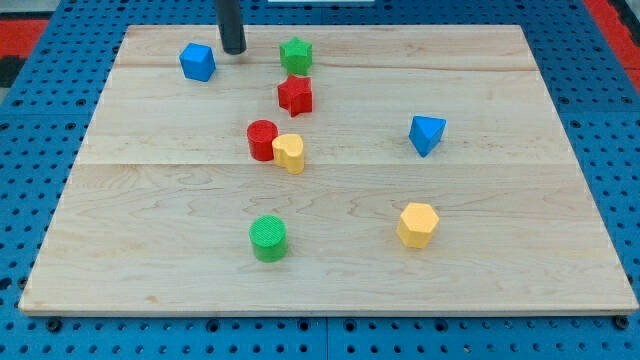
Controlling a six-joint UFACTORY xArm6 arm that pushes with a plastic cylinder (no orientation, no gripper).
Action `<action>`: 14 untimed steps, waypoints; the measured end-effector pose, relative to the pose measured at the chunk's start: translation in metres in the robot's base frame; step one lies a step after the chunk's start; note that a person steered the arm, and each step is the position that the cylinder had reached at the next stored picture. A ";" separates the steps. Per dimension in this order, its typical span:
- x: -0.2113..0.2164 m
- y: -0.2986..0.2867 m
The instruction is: Push the red star with the help of green star left beside the red circle
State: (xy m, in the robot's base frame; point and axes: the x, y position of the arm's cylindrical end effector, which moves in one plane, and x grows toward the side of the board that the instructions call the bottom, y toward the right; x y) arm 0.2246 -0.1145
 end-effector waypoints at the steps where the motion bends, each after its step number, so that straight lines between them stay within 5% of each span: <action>1: -0.005 0.036; 3: 0.066 0.092; 4: 0.040 0.095; 6: 0.082 0.135; 7: 0.115 0.099; 9: 0.094 0.056; 11: 0.161 0.037; 13: 0.136 0.111; 14: 0.202 0.173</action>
State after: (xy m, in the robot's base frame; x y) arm 0.4261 0.0584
